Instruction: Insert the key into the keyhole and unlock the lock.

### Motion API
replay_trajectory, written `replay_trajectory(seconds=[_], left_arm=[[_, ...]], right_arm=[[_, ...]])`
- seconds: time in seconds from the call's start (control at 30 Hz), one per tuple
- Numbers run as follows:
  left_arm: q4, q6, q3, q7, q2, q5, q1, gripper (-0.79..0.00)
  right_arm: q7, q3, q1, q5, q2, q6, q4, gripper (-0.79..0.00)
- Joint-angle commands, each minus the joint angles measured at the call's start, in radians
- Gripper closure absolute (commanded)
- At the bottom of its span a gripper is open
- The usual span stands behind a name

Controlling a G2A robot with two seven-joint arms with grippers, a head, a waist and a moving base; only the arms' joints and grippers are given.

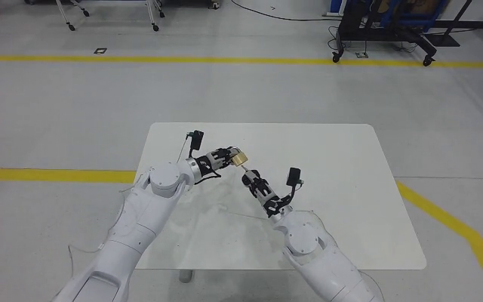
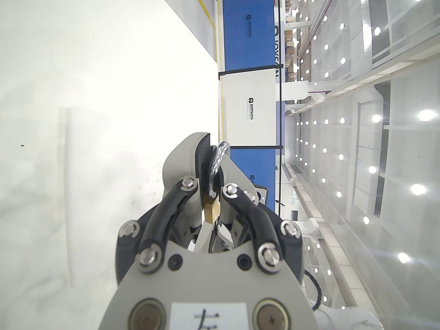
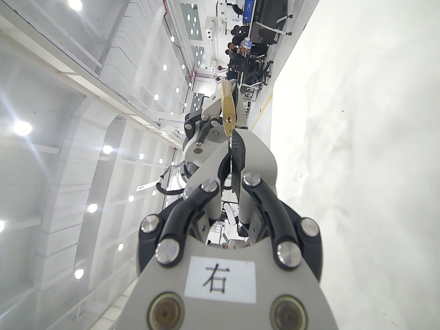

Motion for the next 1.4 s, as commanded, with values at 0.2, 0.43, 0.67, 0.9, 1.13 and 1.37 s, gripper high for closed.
replay_trajectory(seconds=[0.2, 0.43, 0.67, 0.9, 1.13, 1.37], left_arm=[[-0.002, 0.000, -0.002, -0.009, -0.001, 0.007, 0.001, 0.000], [0.000, -0.001, -0.002, -0.021, -0.003, 0.008, 0.000, 0.000], [0.004, -0.002, 0.000, -0.025, -0.006, 0.013, -0.004, 0.000], [0.001, -0.024, 0.008, -0.047, -0.008, 0.027, -0.007, 0.000], [0.007, -0.032, 0.011, -0.052, -0.011, 0.035, -0.011, 0.000], [0.012, -0.033, 0.009, -0.056, -0.013, 0.032, -0.013, 0.000]], right_arm=[[-0.006, 0.008, 0.006, -0.005, -0.008, 0.006, 0.006, 0.000], [-0.014, 0.001, 0.023, -0.006, -0.020, 0.025, 0.027, 0.000], [-0.022, 0.007, 0.018, -0.026, -0.026, 0.025, 0.021, 0.000], [-0.016, 0.009, 0.026, -0.035, -0.033, 0.044, 0.020, 0.000], [-0.014, 0.014, 0.027, -0.055, -0.038, 0.055, 0.017, 0.000], [-0.007, 0.035, 0.007, -0.063, -0.037, 0.050, -0.003, 0.000]])
